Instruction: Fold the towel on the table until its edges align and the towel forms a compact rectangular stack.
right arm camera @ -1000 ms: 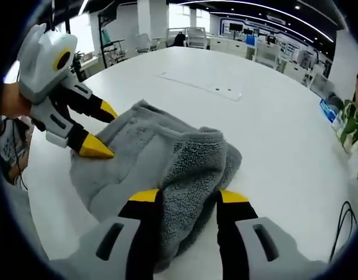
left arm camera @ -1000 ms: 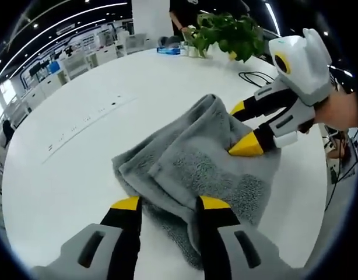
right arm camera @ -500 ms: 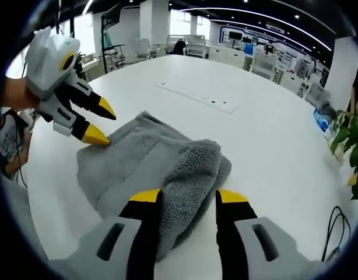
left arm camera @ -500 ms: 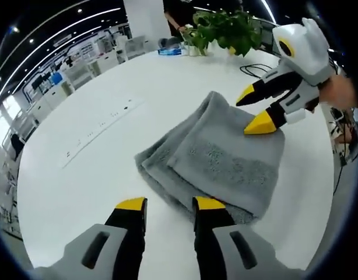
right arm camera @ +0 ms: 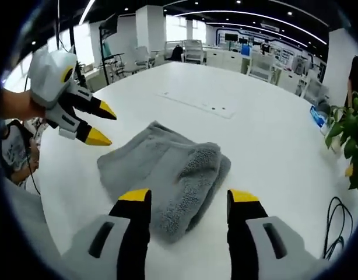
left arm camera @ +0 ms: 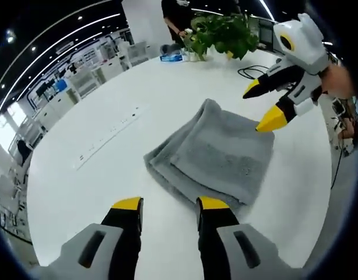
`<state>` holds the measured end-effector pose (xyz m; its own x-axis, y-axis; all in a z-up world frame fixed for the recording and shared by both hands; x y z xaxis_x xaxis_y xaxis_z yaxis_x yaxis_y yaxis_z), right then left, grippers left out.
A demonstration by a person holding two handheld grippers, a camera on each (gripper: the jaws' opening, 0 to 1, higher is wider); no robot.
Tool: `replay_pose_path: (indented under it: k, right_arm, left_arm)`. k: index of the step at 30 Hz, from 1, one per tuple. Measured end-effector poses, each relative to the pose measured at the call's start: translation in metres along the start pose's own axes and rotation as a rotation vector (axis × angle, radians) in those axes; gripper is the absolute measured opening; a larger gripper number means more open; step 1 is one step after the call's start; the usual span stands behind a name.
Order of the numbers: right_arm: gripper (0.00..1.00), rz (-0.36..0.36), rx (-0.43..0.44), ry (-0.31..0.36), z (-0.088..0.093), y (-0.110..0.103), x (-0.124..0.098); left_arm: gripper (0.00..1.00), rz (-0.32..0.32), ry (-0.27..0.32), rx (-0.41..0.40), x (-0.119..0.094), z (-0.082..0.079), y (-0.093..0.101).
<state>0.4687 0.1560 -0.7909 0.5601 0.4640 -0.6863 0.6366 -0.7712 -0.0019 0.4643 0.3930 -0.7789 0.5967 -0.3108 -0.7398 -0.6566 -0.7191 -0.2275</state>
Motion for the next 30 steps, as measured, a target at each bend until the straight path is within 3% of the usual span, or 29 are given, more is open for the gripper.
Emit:
replay_pose_path:
  k: [3,5,10,19,30]
  right_arm:
    - [0.56,-0.021,-0.011,0.021,-0.001,-0.006,-0.011]
    - [0.59,-0.024,-0.02,0.028,-0.001,-0.009,-0.018]
    - [0.66,-0.014,-0.041,0.061,0.004,-0.017,-0.034]
    - [0.74,0.01,0.012,0.107,0.017,-0.038,-0.058]
    - [0.83,0.017,-0.003,0.144,0.031,-0.054,-0.073]
  left_arm:
    - [0.62,-0.029,0.043,0.014,-0.01,-0.004,0.002]
    - [0.69,-0.039,0.055,0.007,-0.017,-0.005,0.004]
    - [0.72,-0.049,0.104,0.011,-0.035,-0.01,0.011]
    - [0.8,-0.04,0.146,0.009,-0.052,-0.008,0.03]
    - [0.9,-0.083,0.221,-0.093,-0.077,0.006,0.046]
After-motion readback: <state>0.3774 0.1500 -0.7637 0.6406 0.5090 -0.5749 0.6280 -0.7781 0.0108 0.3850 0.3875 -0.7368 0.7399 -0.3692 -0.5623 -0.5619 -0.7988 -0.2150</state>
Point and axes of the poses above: the point that each gripper's makers call its tool centre point, and the gripper's own axes: x roughly forward along the fingers, y roughly to its right, z roughly out of its underside, the point moved 8 cm from there along -x, roughly backward along the fingers
